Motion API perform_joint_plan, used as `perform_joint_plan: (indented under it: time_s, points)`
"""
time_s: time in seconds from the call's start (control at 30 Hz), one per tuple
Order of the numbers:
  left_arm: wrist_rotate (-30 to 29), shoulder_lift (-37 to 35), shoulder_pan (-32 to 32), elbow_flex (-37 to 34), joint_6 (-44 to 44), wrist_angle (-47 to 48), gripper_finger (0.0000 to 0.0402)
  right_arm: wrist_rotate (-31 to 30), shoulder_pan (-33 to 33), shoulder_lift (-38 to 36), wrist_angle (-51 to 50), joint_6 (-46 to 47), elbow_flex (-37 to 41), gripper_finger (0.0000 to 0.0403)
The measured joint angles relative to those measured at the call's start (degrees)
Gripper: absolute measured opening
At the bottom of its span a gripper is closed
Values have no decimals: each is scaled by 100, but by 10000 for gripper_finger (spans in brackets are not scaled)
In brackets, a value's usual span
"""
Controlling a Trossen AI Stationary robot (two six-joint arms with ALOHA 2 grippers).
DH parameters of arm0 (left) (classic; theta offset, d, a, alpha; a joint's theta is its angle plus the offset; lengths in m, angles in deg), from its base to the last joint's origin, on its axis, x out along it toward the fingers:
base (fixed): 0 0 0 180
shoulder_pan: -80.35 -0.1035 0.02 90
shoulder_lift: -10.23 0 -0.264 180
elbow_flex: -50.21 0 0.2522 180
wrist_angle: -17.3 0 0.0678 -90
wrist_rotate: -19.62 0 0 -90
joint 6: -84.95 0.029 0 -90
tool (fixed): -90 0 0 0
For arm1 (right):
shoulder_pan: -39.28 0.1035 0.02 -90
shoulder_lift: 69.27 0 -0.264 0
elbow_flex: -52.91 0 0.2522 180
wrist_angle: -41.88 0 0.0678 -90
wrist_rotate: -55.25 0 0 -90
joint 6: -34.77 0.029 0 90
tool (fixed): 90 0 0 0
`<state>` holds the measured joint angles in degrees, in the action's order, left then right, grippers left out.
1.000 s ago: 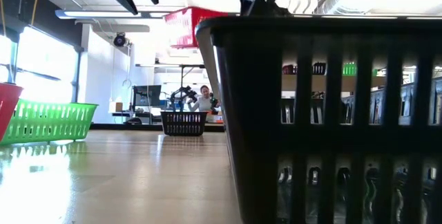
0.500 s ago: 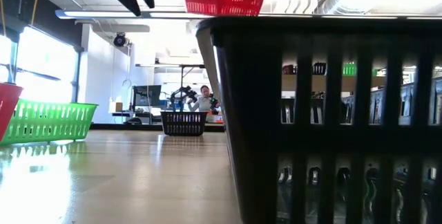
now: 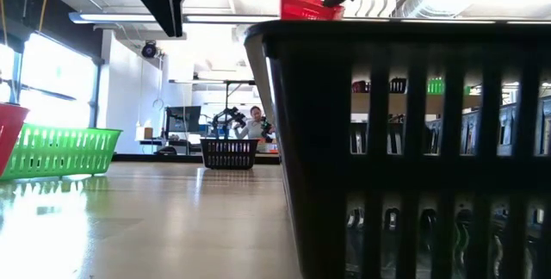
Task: Stack baskets on shelf by color
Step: Stack the top red bin on top of the red bin on the shelf
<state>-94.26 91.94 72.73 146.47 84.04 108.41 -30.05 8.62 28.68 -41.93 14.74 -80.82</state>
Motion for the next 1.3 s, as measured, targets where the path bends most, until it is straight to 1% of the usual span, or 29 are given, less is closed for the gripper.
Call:
perform_joint_plan:
  time_s: [0.2, 0.33, 0.47, 0.57, 0.77, 0.9, 1.03, 1.07, 1.3]
  points:
    - [142, 2, -269, 0, -240, -266, 225, 1037, -986, 0, -8, -1314, -2, 0]
    - [226, 2, -382, 0, -425, -473, 225, 1884, -1491, 0, -4, -2252, -2, 0]
    - [274, 4, -471, 0, -713, -555, 225, 2310, -1834, 22, 151, -2676, -2, 0]
    - [284, 4, -518, 0, -931, -554, 225, 2385, -2000, 85, 328, -2657, -2, 0]
    - [281, 4, -518, 0, -1219, -609, 225, 2340, -1980, 259, 527, -2642, -59, 0]
    - [280, 4, -518, 0, -1245, -701, 225, 2281, -1899, 601, 223, -2351, -613, 0]
    - [280, 7, -518, 0, -1256, -716, 225, 2274, -1840, 1102, -660, -2206, -1434, 0]
    - [280, 7, -518, 0, -1263, -714, 225, 2274, -1839, 1218, -824, -2225, -1519, 0]
    - [418, 9, -507, 0, -1260, -713, 225, 2189, -1814, 1301, -863, -2405, -1047, 0]
